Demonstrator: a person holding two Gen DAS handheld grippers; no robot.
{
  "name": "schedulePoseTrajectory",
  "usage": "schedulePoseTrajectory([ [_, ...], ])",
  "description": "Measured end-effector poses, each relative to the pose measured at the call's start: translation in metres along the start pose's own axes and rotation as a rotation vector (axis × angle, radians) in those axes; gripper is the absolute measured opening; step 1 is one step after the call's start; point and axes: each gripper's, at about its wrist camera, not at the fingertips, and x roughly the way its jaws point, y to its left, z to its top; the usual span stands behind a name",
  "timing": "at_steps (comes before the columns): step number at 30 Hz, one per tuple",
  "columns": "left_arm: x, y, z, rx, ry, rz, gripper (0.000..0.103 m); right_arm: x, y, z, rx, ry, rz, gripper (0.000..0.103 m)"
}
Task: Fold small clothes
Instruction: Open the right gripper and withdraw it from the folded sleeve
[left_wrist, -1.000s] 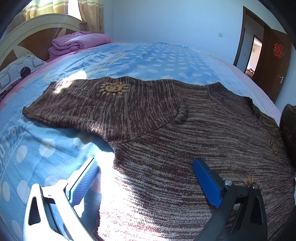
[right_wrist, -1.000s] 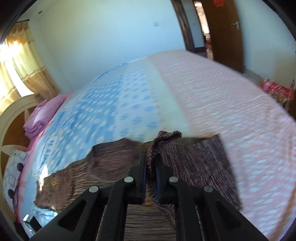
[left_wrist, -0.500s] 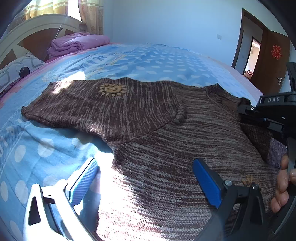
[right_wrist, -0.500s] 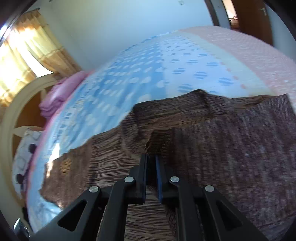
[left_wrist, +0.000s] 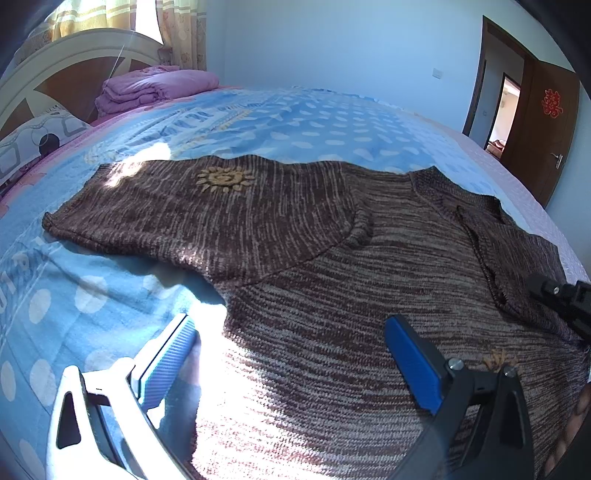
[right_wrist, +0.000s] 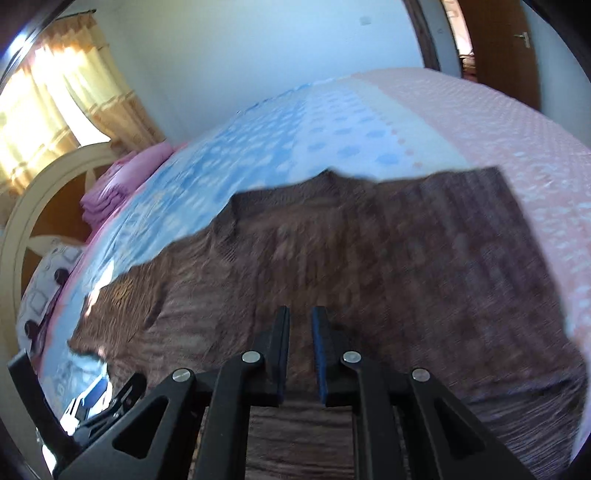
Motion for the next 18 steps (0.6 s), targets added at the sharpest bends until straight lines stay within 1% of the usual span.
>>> schedulePoseTrajectory([
  [1,0.0,0.0,0.0,0.001,-0.001,0.001,0.103,0.004,0.002,-0.004,-0.006,0.004,-0.009,0.013],
  [2,0.0,0.0,0.0,0.002,0.0,0.002,0.103,0.006,0.007,-0.008,-0.029,-0.019,-0.049,0.013],
  [3,0.0,0.0,0.0,0.003,0.0,0.003,0.103,0.004,0.011,-0.009,-0.05,-0.023,-0.073,0.013],
  [5,0.0,0.0,0.0,0.003,0.0,0.004,0.103,0.004,0.017,-0.009,-0.085,-0.005,-0.103,0.013],
  [7,0.0,0.0,0.0,0.004,0.0,0.005,0.103,-0.005,0.019,-0.008,-0.094,0.007,-0.094,0.013],
  [9,0.0,0.0,0.0,0.001,0.001,0.001,0.103,-0.022,0.018,-0.01,-0.078,-0.033,-0.064,0.013],
  [10,0.0,0.001,0.0,0.0,0.001,0.001,0.103,-0.028,0.016,-0.012,-0.083,-0.052,-0.076,0.014],
  [11,0.0,0.0,0.0,0.002,0.002,0.003,0.103,-0.028,0.017,-0.014,-0.095,-0.054,-0.097,0.019],
  [12,0.0,-0.001,0.0,0.004,0.004,0.007,0.103,-0.023,0.016,-0.017,-0.112,-0.033,-0.126,0.026],
  [13,0.001,-0.001,0.001,0.005,0.008,0.01,0.103,-0.017,0.014,-0.019,-0.117,-0.011,-0.14,0.04],
  [15,0.002,-0.001,0.002,0.003,0.021,0.01,0.103,-0.015,0.01,-0.026,-0.135,-0.054,-0.123,0.041],
  [17,0.002,0.0,0.003,0.002,0.033,0.007,0.103,-0.016,0.012,-0.027,-0.148,-0.06,-0.094,0.054],
  [18,0.002,0.001,0.004,0.01,0.046,-0.001,0.103,-0.016,0.013,-0.027,-0.157,-0.059,-0.098,0.055],
])
